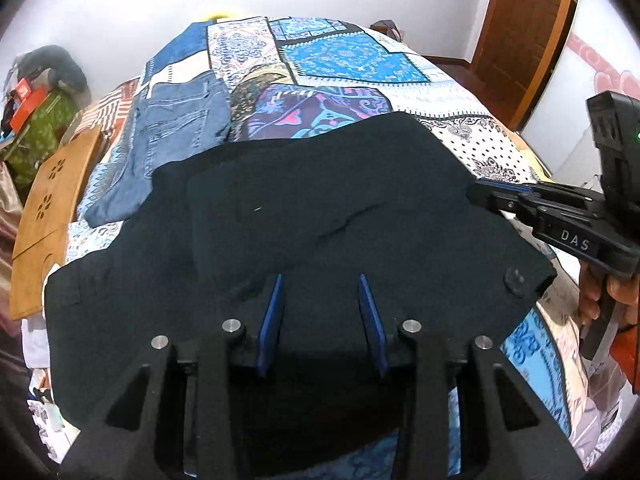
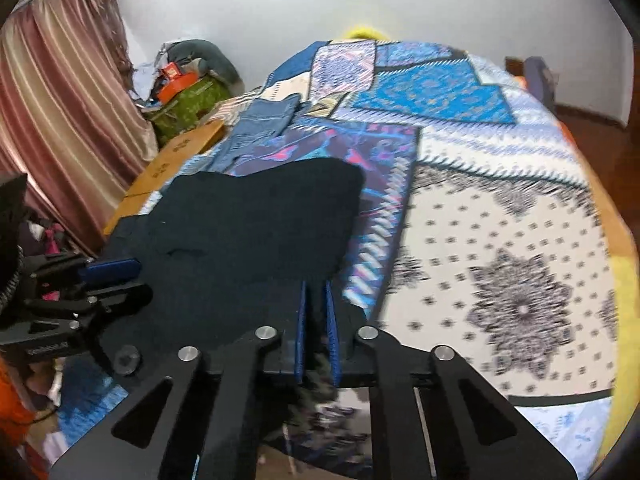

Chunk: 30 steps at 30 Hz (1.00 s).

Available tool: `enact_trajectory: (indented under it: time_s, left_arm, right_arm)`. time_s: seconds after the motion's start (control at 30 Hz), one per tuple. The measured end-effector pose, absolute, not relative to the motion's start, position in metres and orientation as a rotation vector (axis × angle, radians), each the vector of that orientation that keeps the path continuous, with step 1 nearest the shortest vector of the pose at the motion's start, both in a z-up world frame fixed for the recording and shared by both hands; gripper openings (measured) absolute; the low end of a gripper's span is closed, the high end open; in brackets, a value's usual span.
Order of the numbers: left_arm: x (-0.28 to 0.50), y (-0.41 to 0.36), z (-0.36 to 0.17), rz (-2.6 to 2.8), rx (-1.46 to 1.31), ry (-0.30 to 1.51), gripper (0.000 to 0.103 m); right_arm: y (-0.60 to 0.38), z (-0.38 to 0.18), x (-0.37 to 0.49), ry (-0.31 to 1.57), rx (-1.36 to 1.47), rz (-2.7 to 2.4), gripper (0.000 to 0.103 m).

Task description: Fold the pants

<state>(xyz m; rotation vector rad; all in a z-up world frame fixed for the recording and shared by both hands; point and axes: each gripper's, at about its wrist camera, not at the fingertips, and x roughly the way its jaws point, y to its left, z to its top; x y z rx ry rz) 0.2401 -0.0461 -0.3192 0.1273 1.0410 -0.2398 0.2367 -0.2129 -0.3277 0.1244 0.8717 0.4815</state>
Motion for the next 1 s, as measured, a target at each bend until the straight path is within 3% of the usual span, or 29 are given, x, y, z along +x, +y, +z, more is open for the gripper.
enact_trajectory:
  time_s: [0.1,0.3,0.37,0.43,0.5,0.6,0.67,0.8,1.0]
  left_arm:
    - [0.246,-0.056,-0.318,-0.246,0.118,1.04,0.04]
    - [0.25,-0.055,-0.316,-0.241,0.08,1.037,0.042]
    - [0.247,-0.046,-0.311,-0.224,0.067,1.034,0.042]
    - [0.241,-0.03,-0.299,-0.2,0.047,1.009,0.042]
    - [0.23,-0.004,-0.283,-0.161,0.007,0.966,0.055]
    - [0.215,0.035,-0.261,-0.092,-0.041,0.899,0.077]
    - [0.204,0.065,-0.25,-0.054,-0.082,0.876,0.084]
    - [0.184,0.12,-0.248,0.004,-0.203,0.877,0.088]
    - [0.159,0.183,-0.288,0.053,-0.376,0.973,0.088]
  right_arm:
    - [-0.226,-0.328,0.234,0.862,0.041,0.385,0.001]
    - [-0.269,-0.317,0.225,0.92,0.175,0.338,0.003]
    - [-0.269,-0.303,0.219,0.899,0.158,0.34,0.007]
    - [-0.264,-0.291,0.216,0.877,0.143,0.354,0.025]
    - [-0.254,-0.279,0.213,0.843,0.128,0.378,0.036]
    - [-0.232,-0.263,0.209,0.789,0.087,0.417,0.04]
    - [-0.212,-0.254,0.207,0.763,0.077,0.46,0.043]
    - [-0.172,-0.245,0.203,0.73,0.051,0.534,0.043]
    - [-0.116,-0.257,0.202,0.78,0.03,0.639,0.044]
